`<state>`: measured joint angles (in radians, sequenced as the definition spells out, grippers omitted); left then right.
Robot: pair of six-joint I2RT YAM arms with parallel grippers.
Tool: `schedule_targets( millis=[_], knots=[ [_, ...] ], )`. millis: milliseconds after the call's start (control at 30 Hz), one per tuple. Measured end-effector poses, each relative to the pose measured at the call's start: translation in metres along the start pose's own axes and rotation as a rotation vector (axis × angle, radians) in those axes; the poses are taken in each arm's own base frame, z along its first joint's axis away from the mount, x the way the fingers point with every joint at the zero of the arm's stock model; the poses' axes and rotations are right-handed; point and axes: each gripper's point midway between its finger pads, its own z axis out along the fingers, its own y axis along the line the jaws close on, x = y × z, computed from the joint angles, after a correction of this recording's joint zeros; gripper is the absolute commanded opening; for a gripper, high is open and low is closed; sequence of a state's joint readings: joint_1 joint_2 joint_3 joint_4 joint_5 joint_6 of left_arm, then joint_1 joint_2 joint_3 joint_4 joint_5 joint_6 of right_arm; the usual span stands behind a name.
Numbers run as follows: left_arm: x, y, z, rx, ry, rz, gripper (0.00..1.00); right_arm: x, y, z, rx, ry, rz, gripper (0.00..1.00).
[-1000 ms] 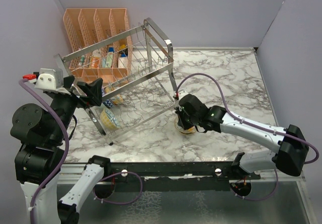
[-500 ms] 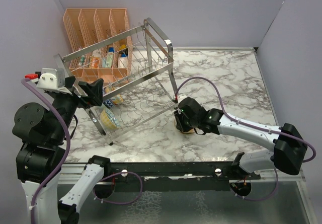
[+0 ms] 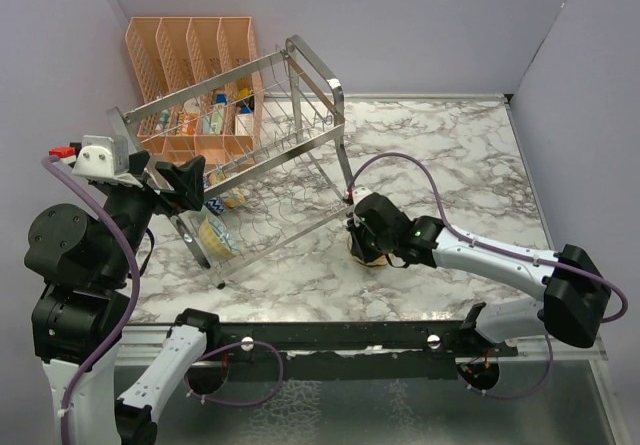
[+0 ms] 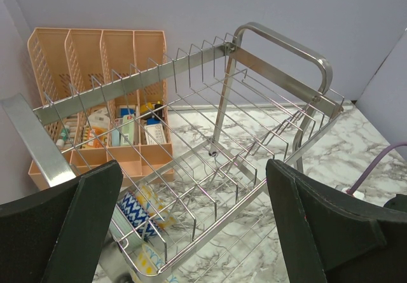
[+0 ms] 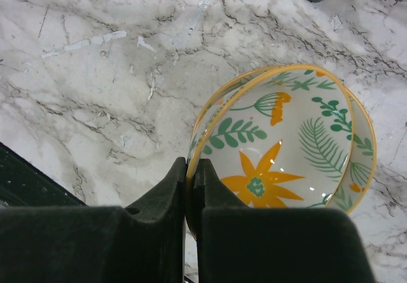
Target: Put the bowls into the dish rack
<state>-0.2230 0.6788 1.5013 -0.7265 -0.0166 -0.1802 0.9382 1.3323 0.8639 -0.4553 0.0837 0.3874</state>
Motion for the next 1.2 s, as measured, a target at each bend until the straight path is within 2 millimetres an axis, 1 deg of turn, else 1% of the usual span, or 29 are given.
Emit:
schedule_targets(
  millis=[167, 233, 300, 367, 467, 533, 600, 667, 733, 967, 1000, 1100, 1200],
  knots=[
    [0.000, 0.000, 0.000, 0.000, 0.000, 0.000, 0.99, -0.001, 0.000, -0.002, -0.004, 0.000, 0.001, 0.01],
    [0.000, 0.000, 0.000, 0.000, 0.000, 0.000, 0.99, -0.002, 0.002, -0.007, -0.015, -0.001, 0.002, 0.01],
    [-0.001, 0.000, 0.000, 0.000, -0.002, 0.000, 0.99, -0.009, 0.008, -0.015, -0.039, -0.011, 0.000, 0.01],
    [-0.002, 0.000, 0.000, 0.001, -0.005, 0.000, 0.99, -0.021, 0.016, -0.025, -0.078, -0.037, -0.008, 0.01],
    [-0.005, -0.001, 0.000, 0.002, -0.014, -0.001, 0.99, -0.044, 0.035, -0.045, -0.172, -0.093, -0.022, 0.01],
    [-0.006, -0.001, 0.000, 0.003, -0.016, -0.003, 0.99, -0.054, 0.047, -0.056, -0.237, -0.115, -0.028, 0.01],
    [-0.007, -0.001, 0.001, 0.003, -0.017, -0.006, 0.99, -0.059, 0.062, -0.066, -0.317, -0.122, -0.041, 0.01],
    [-0.009, -0.002, 0.002, 0.003, -0.018, -0.008, 0.99, -0.058, 0.074, -0.071, -0.389, -0.114, -0.051, 0.01],
    [-0.011, -0.002, 0.003, 0.004, -0.021, -0.009, 0.99, -0.053, 0.088, -0.075, -0.477, -0.086, -0.062, 0.01],
    [-0.022, -0.004, 0.001, 0.007, -0.044, -0.013, 0.99, -0.038, 0.132, -0.077, -0.694, -0.019, -0.102, 0.01],
    [-0.023, -0.004, 0.000, 0.007, -0.047, -0.013, 0.99, -0.036, 0.140, -0.076, -0.732, -0.007, -0.108, 0.01],
    [-0.025, -0.004, -0.001, 0.008, -0.052, -0.017, 0.99, -0.029, 0.156, -0.067, -0.806, 0.040, -0.112, 0.01],
    [-0.027, -0.005, -0.002, 0.009, -0.054, -0.017, 0.99, -0.022, 0.164, -0.054, -0.851, 0.093, -0.099, 0.01]
  ],
)
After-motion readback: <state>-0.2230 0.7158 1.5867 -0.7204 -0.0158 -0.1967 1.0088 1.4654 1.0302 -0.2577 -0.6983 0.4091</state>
